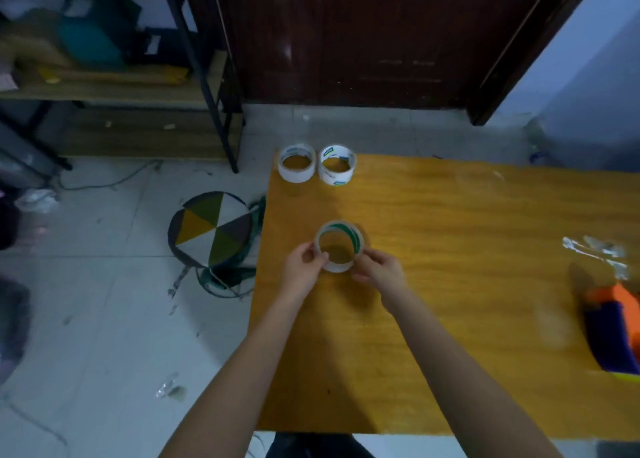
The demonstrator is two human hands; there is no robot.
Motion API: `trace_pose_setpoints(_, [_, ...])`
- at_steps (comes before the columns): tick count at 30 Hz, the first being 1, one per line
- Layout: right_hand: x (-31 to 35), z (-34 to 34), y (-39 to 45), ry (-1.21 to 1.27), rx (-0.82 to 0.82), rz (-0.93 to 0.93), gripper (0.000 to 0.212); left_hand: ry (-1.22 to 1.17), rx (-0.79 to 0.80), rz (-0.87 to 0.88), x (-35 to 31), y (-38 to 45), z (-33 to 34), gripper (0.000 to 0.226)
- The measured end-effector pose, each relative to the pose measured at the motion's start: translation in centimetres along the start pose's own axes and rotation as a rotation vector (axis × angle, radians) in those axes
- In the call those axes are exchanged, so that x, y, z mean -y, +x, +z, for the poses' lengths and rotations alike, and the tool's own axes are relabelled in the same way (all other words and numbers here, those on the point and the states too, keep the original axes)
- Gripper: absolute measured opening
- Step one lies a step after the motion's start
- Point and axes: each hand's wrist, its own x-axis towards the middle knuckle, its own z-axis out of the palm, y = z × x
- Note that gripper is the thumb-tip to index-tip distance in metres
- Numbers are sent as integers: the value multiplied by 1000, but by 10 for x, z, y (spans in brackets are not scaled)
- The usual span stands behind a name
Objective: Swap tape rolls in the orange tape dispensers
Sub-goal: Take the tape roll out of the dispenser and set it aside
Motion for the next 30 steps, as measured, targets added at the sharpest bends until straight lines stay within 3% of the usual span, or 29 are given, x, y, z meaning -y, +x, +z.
trace_pose_setpoints(9, [19, 10, 48, -205, -27, -145, 34, 233, -78, 122, 7, 54, 20, 29])
trace_pose_setpoints(13, [21, 9, 61, -328, -73, -184, 36, 519, -244, 204, 6, 58, 27, 47])
trace_pose_setpoints(16, [27, 8, 67, -506, -233, -382, 37, 844, -347, 516, 7, 36, 28, 50])
trace_pose_setpoints(19, [53, 12, 84, -825, -303, -725, 43, 1116, -182, 800, 26, 22, 36, 56])
trace_pose_setpoints(21, [77, 21, 101, -1088, -257, -833, 52, 1162, -105, 799, 38, 15, 43, 58])
trace_pose_setpoints(24, [102, 40, 125, -1418, -169, -839, 50, 1217, -108, 711, 45, 17, 49, 59])
trace_pose_setpoints(30, [106, 46, 142, -1403, -194, -814, 24, 1244, -112, 679, 43, 28, 52, 60])
